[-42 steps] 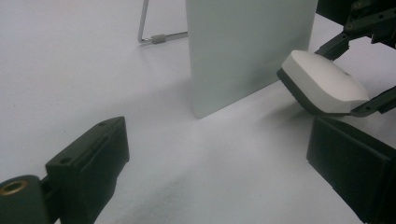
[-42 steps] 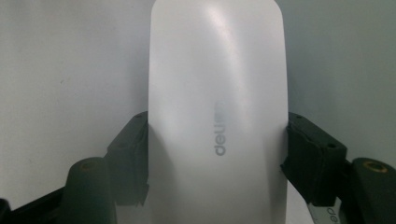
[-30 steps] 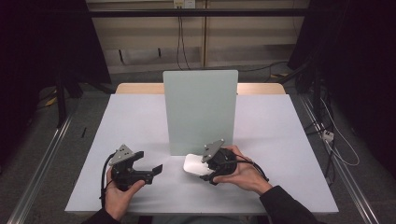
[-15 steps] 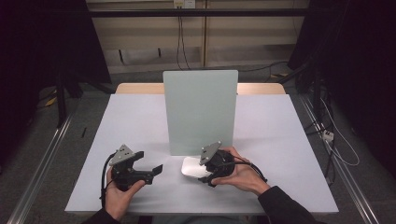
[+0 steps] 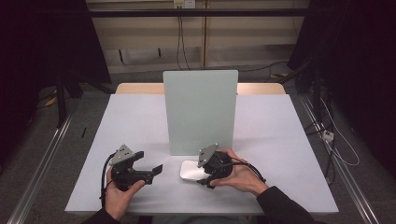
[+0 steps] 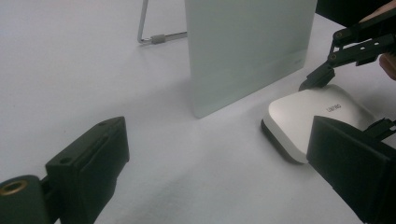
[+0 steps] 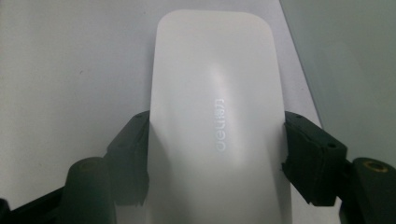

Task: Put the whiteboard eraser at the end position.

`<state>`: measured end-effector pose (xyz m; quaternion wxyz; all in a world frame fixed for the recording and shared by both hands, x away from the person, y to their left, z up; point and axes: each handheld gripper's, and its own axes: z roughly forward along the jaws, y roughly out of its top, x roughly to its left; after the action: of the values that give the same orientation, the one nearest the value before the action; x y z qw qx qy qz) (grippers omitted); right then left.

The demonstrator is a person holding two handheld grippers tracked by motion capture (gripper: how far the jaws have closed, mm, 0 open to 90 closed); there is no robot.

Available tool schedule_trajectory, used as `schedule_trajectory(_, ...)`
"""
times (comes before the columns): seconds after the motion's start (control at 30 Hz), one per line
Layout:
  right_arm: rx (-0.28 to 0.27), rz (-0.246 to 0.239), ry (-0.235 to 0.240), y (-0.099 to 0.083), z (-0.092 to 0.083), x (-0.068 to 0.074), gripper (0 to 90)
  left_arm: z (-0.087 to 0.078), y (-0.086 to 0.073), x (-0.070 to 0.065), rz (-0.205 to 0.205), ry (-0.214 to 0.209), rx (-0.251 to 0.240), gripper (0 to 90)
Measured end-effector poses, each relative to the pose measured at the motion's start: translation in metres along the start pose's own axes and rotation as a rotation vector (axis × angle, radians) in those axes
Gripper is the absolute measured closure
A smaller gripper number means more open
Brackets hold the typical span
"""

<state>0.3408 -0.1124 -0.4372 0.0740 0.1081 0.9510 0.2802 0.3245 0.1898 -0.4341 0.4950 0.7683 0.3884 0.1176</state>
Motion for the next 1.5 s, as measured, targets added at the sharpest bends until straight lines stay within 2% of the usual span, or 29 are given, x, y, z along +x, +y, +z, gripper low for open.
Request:
schedule_trajectory(0.4,-0.007,0.003,0.005,-0.001,0.001,-0.002,31.3,-0.001,0.000,0.000,-0.009,0.009,0.000,5.6)
schedule_trajectory(0.6,-0.022,0.038,0.014,-0.003,0.002,-0.003,31.0,-0.001,-0.001,-0.001,-0.001,0.010,0.003,5.6)
schedule_trajectory(0.87,-0.027,0.062,0.021,-0.005,0.002,-0.005,29.5,-0.002,-0.002,0.000,-0.012,0.014,0.004,5.6)
schedule_trajectory(1.1,-0.052,0.087,0.014,-0.006,-0.001,-0.007,18.3,-0.002,-0.002,0.000,-0.009,0.013,0.006,5.6)
schedule_trajectory(1.17,-0.054,0.100,0.015,-0.006,-0.001,-0.008,11.4,-0.002,-0.002,0.000,-0.010,0.010,0.005,5.6)
schedule_trajectory(1.23,-0.071,0.112,0.016,-0.006,-0.002,-0.008,11.9,-0.002,-0.002,0.000,-0.008,0.010,0.007,5.6)
schedule_trajectory(1.33,-0.095,0.126,-0.012,-0.005,-0.005,-0.009,9.1,-0.002,-0.002,0.000,-0.005,0.007,0.006,5.6)
schedule_trajectory(1.4,-0.115,0.158,-0.029,-0.005,-0.008,-0.011,6.6,-0.003,-0.002,0.000,-0.007,0.009,0.005,5.6)
schedule_trajectory(1.47,-0.133,0.172,-0.043,-0.006,-0.010,-0.012,7.9,-0.003,-0.002,0.001,-0.007,0.005,0.006,5.2)
schedule_trajectory(1.5,-0.136,0.184,-0.066,-0.006,-0.011,-0.012,8.8,-0.003,-0.002,0.000,-0.008,0.006,0.004,4.9)
